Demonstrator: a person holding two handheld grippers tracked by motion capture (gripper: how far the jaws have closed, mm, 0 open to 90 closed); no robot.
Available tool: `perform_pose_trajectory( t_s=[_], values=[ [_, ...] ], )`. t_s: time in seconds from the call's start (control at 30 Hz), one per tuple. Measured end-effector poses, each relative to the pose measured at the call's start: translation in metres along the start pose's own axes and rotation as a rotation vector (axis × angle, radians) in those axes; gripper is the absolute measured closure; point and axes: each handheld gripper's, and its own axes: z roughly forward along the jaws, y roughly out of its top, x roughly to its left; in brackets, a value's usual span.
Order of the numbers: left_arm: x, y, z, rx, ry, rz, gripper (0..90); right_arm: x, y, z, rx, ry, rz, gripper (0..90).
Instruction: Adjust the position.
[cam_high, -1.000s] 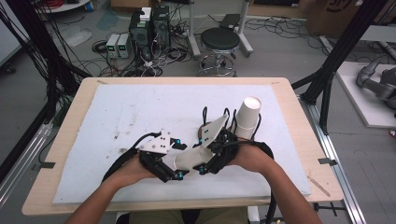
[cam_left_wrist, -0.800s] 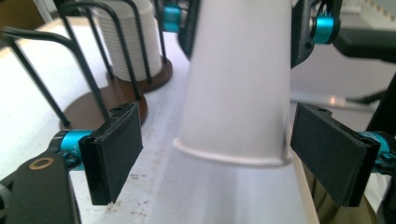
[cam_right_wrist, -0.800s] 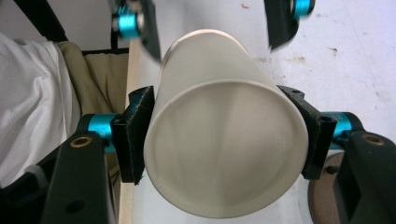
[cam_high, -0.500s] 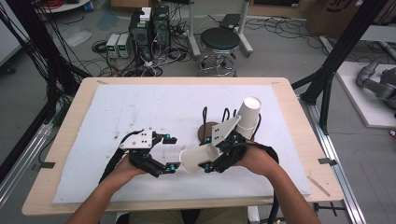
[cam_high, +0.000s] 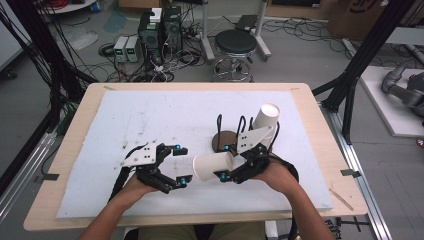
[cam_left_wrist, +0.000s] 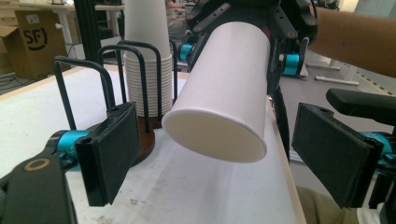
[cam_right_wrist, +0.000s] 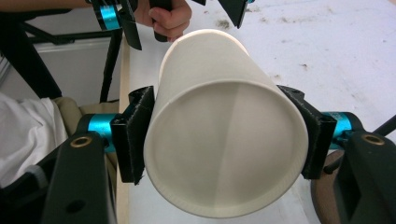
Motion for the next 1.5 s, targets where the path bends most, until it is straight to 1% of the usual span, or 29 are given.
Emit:
perform_pose_trajectory(
  t_s=[0.07, 0.13, 0.2, 0.27, 0.33, 0.4, 0.43, 0.47, 0.63, 0.7, 0.83, 0.93, 1.07, 1.17, 1.2, 1.27, 1.5],
  values=[
    [0.0, 0.0, 0.0, -0.007, -0.006, -0.002, 15.5, 0.0, -0.001, 0.0, -0.012, 0.001, 0.005, 33.3],
    [-0.001, 0.0, 0.002, -0.009, -0.012, 0.004, 15.4, 0.0, -0.001, 0.0, -0.03, 0.006, 0.009, 33.3],
    [-0.001, 0.0, 0.005, -0.01, -0.02, 0.01, 15.4, 0.001, 0.0, -0.001, -0.043, 0.011, 0.023, 33.3],
    [-0.002, 0.001, 0.008, -0.014, -0.025, 0.021, 15.4, 0.001, 0.0, 0.0, -0.053, 0.016, 0.017, 33.3],
    [-0.002, 0.002, 0.01, -0.025, -0.027, 0.022, 15.3, 0.002, 0.001, 0.0, -0.06, 0.021, 0.02, 33.3],
    [-0.002, 0.003, 0.012, -0.034, -0.026, 0.026, 15.3, 0.002, 0.0, 0.0, -0.07, 0.026, 0.029, 33.3],
    [-0.002, 0.003, 0.012, -0.034, -0.031, 0.032, 15.4, 0.003, 0.0, -0.001, -0.085, 0.039, 0.036, 33.3],
    [-0.002, 0.003, 0.013, -0.037, -0.036, 0.034, 15.4, 0.003, 0.0, -0.001, -0.085, 0.039, 0.036, 33.3],
    [-0.005, 0.005, 0.016, -0.049, -0.052, 0.055, 15.3, 0.004, -0.001, -0.004, -0.122, 0.054, 0.06, 33.3],
    [-0.005, 0.006, 0.018, -0.053, -0.059, 0.058, 15.3, 0.005, -0.001, -0.005, -0.136, 0.061, 0.067, 33.3],
    [-0.007, 0.008, 0.023, -0.049, -0.07, 0.07, 15.3, 0.005, 0.0, -0.004, -0.149, 0.075, 0.07, 33.3],
    [-0.008, 0.008, 0.025, -0.049, -0.073, 0.07, 15.3, 0.005, 0.0, -0.003, -0.152, 0.081, 0.066, 33.3],
    [-0.007, 0.008, 0.025, -0.052, -0.082, 0.053, 15.6, 0.004, 0.0, -0.003, -0.167, 0.095, 0.081, 33.3],
    [-0.006, 0.009, 0.023, -0.055, -0.073, 0.063, 18.5, 0.004, -0.001, -0.003, -0.175, 0.104, 0.091, 33.3],
    [-0.006, 0.009, 0.022, -0.057, -0.071, 0.065, 20.9, 0.003, -0.001, -0.003, -0.172, 0.104, 0.092, 33.4],
    [-0.005, 0.01, 0.021, -0.063, -0.073, 0.067, 22.1, 0.003, -0.002, -0.002, -0.178, 0.106, 0.096, 33.5],
    [-0.006, 0.011, 0.02, -0.043, -0.071, 0.079, 25.8, 0.003, -0.003, -0.001, -0.161, 0.111, 0.104, 33.9]
  ],
)
